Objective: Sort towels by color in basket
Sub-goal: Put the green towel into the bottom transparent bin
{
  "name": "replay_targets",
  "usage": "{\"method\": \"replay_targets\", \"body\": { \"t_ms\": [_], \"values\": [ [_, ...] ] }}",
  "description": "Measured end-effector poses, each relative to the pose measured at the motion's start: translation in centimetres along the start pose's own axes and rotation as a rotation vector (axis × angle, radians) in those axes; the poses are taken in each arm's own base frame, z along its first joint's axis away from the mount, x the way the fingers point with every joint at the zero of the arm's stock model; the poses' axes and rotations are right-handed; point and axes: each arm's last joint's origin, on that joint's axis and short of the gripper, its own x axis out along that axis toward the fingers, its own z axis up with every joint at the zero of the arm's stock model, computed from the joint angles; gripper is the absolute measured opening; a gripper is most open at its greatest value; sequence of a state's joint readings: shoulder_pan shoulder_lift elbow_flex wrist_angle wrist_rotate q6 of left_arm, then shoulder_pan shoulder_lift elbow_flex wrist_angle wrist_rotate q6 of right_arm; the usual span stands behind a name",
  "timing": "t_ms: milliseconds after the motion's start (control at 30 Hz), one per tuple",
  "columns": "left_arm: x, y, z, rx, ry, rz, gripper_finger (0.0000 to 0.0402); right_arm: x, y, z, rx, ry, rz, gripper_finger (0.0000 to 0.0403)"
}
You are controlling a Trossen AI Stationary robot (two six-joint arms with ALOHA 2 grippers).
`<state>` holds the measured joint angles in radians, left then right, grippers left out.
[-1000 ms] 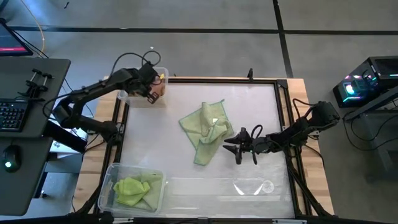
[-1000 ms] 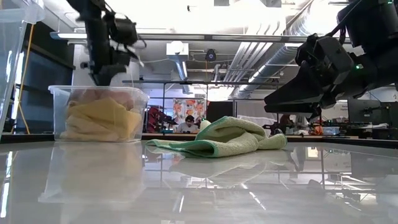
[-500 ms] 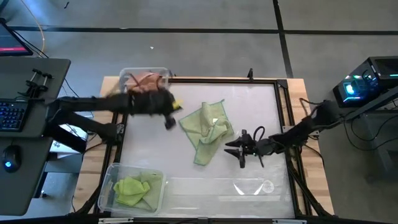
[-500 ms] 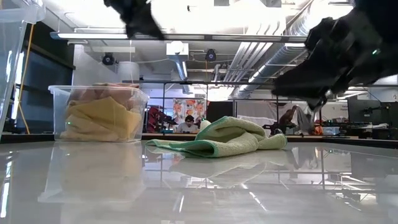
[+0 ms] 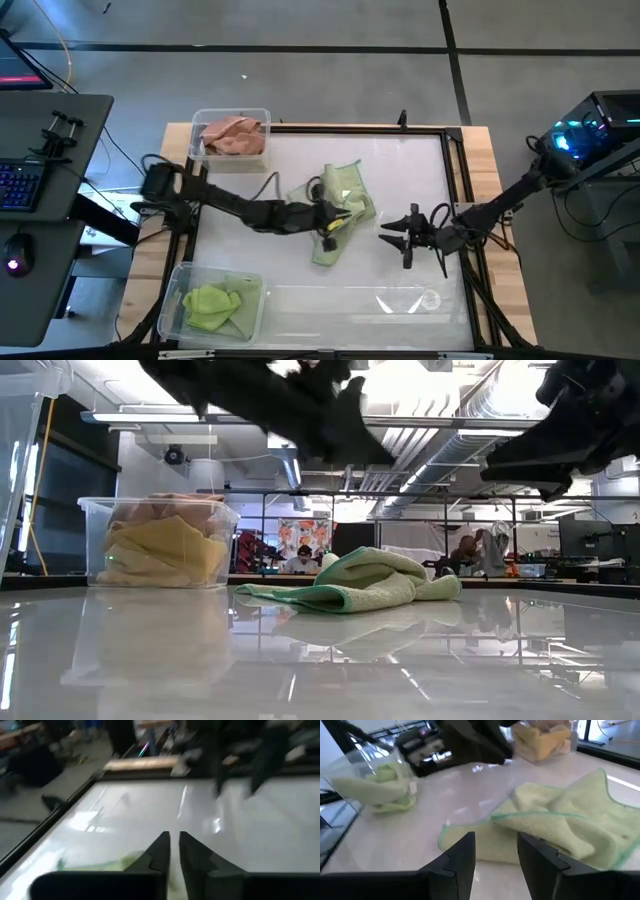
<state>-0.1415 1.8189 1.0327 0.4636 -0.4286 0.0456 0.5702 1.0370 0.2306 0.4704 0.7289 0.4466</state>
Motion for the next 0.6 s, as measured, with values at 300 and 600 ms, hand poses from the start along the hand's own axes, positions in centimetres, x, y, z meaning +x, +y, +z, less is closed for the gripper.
{"method": "replay_targets", "body": {
  "t_ms": [300, 600],
  "values": [
    [5.9, 3.8, -4.2, -0.147, 0.348, 0.053, 0.0174, -0.2, -0.1, -0.4, 0.010, 0.026, -0.023, 0.0142],
    [6.8, 5.4, -8.3, -0.243, 0.600, 0.028, 0.0224, -0.1, -0.1, -0.6, 0.006, 0.033, -0.030, 0.0142]
  ]
}}
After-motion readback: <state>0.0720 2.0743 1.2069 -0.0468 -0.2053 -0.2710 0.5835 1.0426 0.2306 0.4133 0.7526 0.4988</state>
